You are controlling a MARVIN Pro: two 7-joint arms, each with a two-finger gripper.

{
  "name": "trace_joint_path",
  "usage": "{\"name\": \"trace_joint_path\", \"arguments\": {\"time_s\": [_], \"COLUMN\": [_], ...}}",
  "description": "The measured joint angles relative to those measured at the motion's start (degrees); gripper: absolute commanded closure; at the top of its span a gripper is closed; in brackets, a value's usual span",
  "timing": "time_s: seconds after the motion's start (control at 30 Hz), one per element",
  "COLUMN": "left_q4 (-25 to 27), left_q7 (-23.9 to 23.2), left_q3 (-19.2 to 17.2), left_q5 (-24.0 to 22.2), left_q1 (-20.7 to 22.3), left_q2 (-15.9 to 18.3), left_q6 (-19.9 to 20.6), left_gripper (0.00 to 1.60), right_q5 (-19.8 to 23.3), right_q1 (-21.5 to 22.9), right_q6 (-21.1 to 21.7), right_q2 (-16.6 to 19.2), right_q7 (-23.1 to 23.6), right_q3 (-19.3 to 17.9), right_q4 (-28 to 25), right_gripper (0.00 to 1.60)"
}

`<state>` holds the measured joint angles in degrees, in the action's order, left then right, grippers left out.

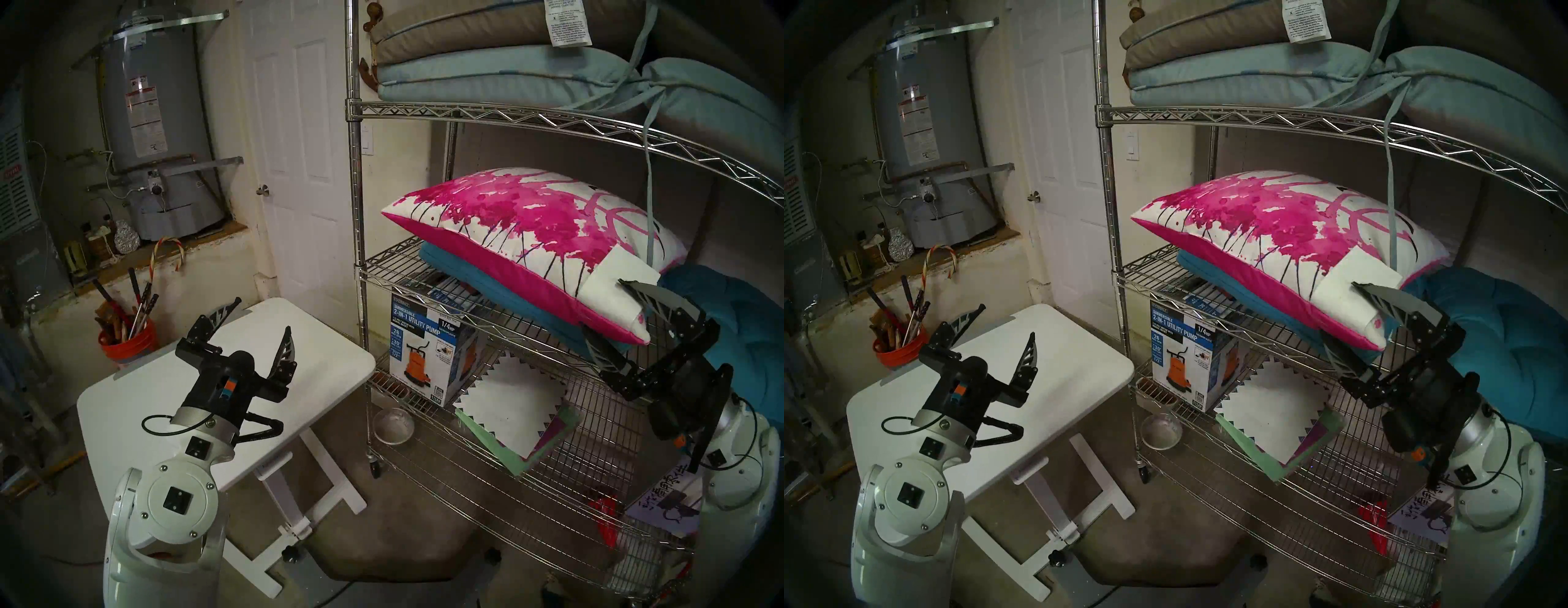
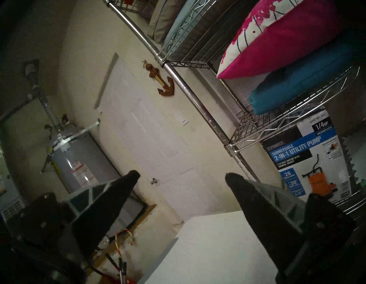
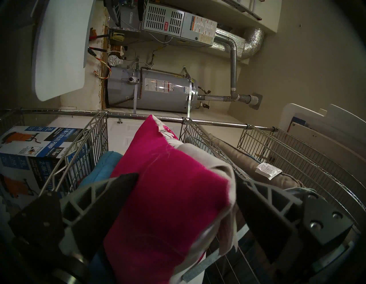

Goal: Take cushion off the shelf

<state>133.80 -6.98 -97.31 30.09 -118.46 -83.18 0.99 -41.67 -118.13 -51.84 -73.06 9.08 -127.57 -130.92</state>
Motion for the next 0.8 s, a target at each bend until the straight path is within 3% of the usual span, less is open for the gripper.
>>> {"name": "trace_joint_path", "arguments": {"time_s": [0.6, 0.8], "left_q4": [-9.3, -11.8], "left_q7": [2.5, 3.1], "left_q3": [5.6, 7.4], "left_q5": [19.3, 22.6], "left_q1": [12.1, 15.7], "left_q2": [6.3, 6.9], "left_q6": [-0.1, -0.2], "left_gripper": [0.0, 0.0], "right_q5": [0.0, 0.0], "right_q1": [0.0, 0.0], "right_q6": [-0.1, -0.1], "right_q2": [0.0, 0.0], "right_q7": [0.0, 0.0], "right_q3": [0.0, 0.0], "right_q4": [0.0, 0.0], "right_gripper": [0.0, 0.0]}}
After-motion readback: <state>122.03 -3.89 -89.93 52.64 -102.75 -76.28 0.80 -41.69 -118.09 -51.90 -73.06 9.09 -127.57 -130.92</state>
